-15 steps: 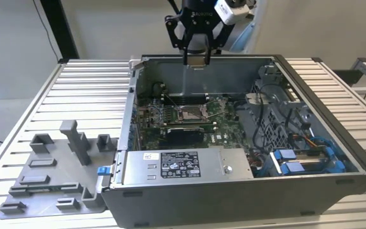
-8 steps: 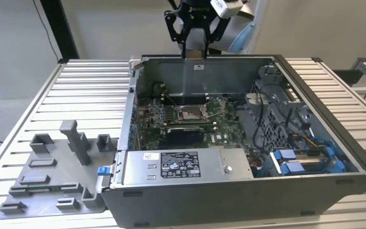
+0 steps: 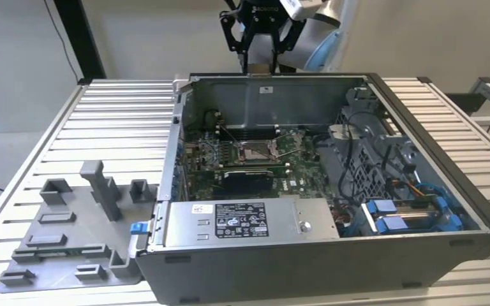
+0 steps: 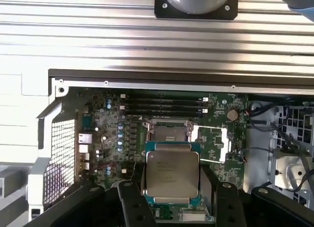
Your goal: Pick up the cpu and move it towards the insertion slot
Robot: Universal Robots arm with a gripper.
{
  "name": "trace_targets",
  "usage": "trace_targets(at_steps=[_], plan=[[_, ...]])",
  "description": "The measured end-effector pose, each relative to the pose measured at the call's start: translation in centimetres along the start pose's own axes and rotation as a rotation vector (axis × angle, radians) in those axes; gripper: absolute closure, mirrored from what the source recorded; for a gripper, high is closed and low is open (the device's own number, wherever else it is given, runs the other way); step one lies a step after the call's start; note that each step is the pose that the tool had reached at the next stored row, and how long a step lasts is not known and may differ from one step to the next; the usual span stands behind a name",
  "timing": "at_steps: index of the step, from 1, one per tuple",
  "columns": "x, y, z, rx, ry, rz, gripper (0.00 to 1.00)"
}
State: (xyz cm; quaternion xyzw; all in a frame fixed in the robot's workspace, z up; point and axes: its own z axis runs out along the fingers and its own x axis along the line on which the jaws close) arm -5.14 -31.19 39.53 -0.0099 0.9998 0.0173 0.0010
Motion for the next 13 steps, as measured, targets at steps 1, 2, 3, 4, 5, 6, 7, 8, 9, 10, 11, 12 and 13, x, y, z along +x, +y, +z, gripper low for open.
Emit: trace_targets(at_steps=[1,2,3,4,5,6,7,8,9,10,11,12,13], plan=[[-0.02,0.01,0.01,-0.0001,-0.0001,0.0,1.0],[-0.06,0.02,0.0,0.0,0.0,0.0,1.0],[-0.09,0.03,0.0,0.0,0.0001,-0.001,1.0],[-0.13,0.03,0.0,0.0,0.0001,-0.001,1.0],[-0.17,0.04,0.01,0.0,0.0,-0.001,1.0],[-0.22,0.05,0.01,0.0,0.0,-0.001,1.0],[-0.25,0.05,0.01,0.0,0.0,-0.001,1.0],[-0.28,0.06,0.01,0.0,0.0,-0.002,1.0],[-0.29,0.06,0.01,0.0,0.0,-0.002,1.0],[-0.3,0.06,0.01,0.0001,0.0,-0.002,1.0],[-0.3,0.06,0.01,0.0001,0.0,-0.002,1.0],[-0.3,0.06,0.01,0.0001,0.0,-0.002,1.0],[-0.3,0.06,0.01,0.0001,0.0,-0.002,1.0]])
